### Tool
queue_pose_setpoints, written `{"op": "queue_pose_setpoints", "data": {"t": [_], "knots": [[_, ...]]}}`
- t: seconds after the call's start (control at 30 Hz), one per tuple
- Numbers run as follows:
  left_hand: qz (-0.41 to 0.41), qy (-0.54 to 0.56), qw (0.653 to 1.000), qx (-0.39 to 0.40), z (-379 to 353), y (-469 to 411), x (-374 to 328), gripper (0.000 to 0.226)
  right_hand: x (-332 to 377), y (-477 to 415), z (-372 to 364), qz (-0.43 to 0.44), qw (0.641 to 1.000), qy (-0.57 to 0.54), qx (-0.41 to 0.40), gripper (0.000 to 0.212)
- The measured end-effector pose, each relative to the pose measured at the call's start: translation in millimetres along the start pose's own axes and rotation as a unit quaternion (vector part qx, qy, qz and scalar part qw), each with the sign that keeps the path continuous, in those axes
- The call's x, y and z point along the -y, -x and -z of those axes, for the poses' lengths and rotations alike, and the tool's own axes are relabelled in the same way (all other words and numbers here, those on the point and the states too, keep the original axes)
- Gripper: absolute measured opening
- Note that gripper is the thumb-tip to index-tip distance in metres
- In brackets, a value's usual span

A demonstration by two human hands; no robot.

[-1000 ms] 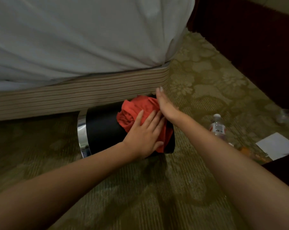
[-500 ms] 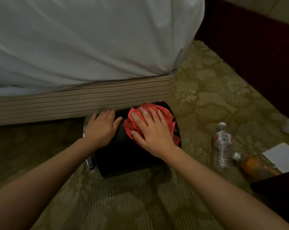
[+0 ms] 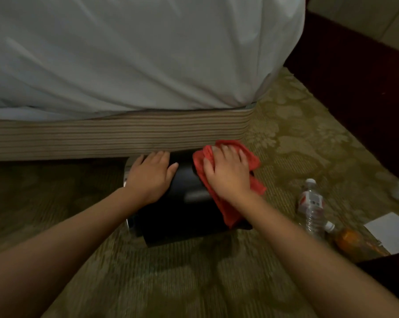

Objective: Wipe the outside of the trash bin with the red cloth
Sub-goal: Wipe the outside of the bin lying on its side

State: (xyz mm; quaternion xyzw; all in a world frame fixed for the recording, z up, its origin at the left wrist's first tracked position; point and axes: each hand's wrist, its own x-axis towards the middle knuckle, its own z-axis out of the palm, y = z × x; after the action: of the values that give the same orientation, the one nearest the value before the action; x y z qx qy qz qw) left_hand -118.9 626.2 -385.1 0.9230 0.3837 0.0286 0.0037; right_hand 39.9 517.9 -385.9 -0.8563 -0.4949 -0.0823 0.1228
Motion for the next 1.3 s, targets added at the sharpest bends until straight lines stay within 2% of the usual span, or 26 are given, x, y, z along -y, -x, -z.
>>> {"op": "queue_pose_setpoints", "data": {"t": [0.07, 0.13, 0.27, 0.37, 0.47, 0.57, 0.63, 0.87, 1.0, 1.07, 1.2, 1.27, 1.3], "knots": [[0.000, 0.003, 1.000, -0.006, 0, 1, -2, 0.055, -1, -24, 4, 0.011, 0.999, 0.020, 0.031, 0.047], [0.004, 0.005, 1.000, -0.006, 1, -3, -1, 0.054, -4, -15, 6, 0.038, 0.999, 0.020, 0.022, 0.050], [0.024, 0.034, 0.999, 0.009, 5, -13, -5, 0.050, -18, 59, -1, 0.080, 0.995, -0.025, -0.047, 0.052], [0.030, 0.023, 0.999, -0.017, 3, -6, -10, 0.047, -22, 80, -11, 0.083, 0.993, -0.032, -0.081, 0.052], [0.031, 0.018, 0.999, -0.025, -2, -5, -10, 0.048, -11, 43, -6, 0.053, 0.995, -0.016, -0.087, 0.048], [0.026, 0.020, 0.999, -0.030, -2, -6, -6, 0.047, 2, -11, 3, -0.002, 1.000, -0.005, -0.024, 0.042], [0.019, 0.011, 0.999, -0.033, -1, -8, -5, 0.043, 4, -24, 2, -0.001, 1.000, 0.002, -0.021, 0.039], [0.011, -0.001, 1.000, -0.028, 2, -12, -5, 0.042, -28, 89, -16, 0.103, 0.990, -0.034, -0.092, 0.051], [0.010, 0.006, 0.999, -0.036, -1, -11, -6, 0.046, -26, 82, -18, 0.109, 0.989, -0.018, -0.102, 0.051], [0.013, 0.008, 0.999, -0.035, -3, -10, -5, 0.047, -14, 42, -8, 0.077, 0.993, -0.002, -0.089, 0.051], [0.004, 0.004, 0.999, -0.041, -4, -6, -4, 0.048, 6, -48, 3, -0.016, 0.997, -0.011, 0.068, 0.044], [0.003, 0.003, 1.000, -0.030, -3, -8, -1, 0.049, 10, -52, 1, -0.024, 0.998, -0.012, 0.060, 0.040], [0.001, 0.003, 1.000, -0.027, -2, -9, -1, 0.049, 6, -42, 0, -0.013, 0.999, -0.001, 0.030, 0.039]]}}
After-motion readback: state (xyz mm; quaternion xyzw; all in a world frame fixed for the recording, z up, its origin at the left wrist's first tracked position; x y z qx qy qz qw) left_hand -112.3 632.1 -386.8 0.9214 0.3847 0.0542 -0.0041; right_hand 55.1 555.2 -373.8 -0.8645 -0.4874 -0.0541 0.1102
